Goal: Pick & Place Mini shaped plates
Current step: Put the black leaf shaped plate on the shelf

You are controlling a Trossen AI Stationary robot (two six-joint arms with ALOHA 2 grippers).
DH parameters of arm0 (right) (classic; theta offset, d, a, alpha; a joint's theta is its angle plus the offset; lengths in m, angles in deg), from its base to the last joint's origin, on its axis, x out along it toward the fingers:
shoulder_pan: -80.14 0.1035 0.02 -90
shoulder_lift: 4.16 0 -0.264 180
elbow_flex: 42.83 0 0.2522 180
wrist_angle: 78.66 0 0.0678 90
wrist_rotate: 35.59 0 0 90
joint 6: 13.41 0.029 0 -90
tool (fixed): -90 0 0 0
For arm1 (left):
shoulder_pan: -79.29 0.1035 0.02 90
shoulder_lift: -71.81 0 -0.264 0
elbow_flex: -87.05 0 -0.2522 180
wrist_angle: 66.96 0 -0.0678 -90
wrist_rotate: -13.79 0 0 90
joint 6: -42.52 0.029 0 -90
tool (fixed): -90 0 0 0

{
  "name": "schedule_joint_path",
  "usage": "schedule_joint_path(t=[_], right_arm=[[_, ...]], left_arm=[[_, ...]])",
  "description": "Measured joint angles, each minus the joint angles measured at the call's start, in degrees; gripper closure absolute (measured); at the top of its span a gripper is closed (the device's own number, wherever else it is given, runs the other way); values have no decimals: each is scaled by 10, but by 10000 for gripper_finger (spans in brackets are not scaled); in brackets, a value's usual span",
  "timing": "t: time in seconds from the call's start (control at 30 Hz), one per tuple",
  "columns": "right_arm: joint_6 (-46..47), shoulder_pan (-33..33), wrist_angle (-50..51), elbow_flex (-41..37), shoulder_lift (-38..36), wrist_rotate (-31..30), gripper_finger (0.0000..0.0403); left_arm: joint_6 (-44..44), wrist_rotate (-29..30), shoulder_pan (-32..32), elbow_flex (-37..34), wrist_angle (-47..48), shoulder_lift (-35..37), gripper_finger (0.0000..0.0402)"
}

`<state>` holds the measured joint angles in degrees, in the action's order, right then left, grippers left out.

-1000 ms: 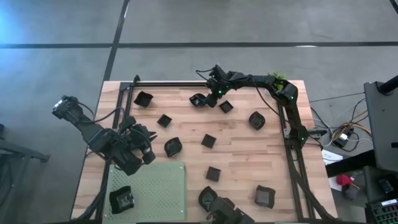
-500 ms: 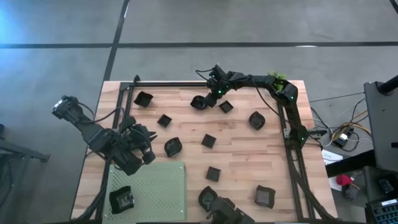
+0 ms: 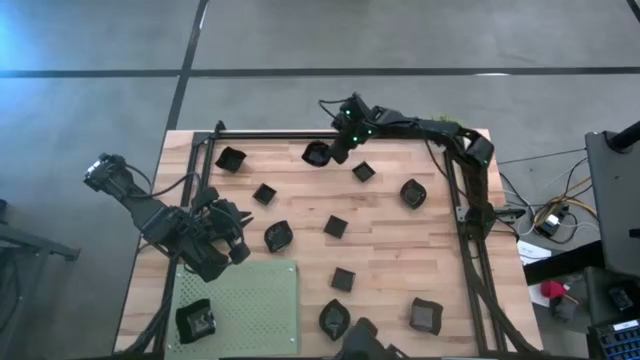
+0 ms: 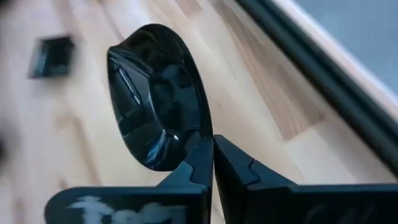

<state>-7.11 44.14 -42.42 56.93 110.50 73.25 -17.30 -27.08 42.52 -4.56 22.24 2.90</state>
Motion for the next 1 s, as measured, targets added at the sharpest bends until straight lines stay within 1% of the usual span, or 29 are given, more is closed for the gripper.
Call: schedule_joint_path(t=[0.13, 0.23, 0.37, 0.5, 0.53, 0.6, 0.7, 0.77, 0.9, 1.0], right_arm=[[-4, 22, 4, -1, -55, -16, 395], [-12, 46, 13, -4, -94, -51, 395], [-22, 91, 9, -14, -144, -95, 395], [-42, 143, 10, -20, -177, -146, 395], [-46, 155, 11, -21, -184, -156, 395], [-50, 175, 7, -20, -196, -161, 395], [-52, 202, -11, -20, -204, -162, 395], [-52, 218, -21, -20, -205, -162, 395], [-54, 240, -39, -20, -206, -178, 395], [-54, 251, -45, -20, -204, -194, 395]], left_arm=[[22, 13, 0, 0, -6, 0, 353], [65, 24, 0, 0, -27, 0, 353], [171, 53, 0, -11, -89, 0, 353], [320, 86, 5, -36, -187, 0, 353], [352, 93, 6, -42, -210, 0, 353], [390, 119, 9, -52, -251, 0, 353], [417, 175, 16, -68, -299, 0, 353], [433, 199, 22, -80, -314, 0, 353], [429, 211, 43, -99, -335, 0, 353], [429, 217, 65, -111, -369, 0, 353]])
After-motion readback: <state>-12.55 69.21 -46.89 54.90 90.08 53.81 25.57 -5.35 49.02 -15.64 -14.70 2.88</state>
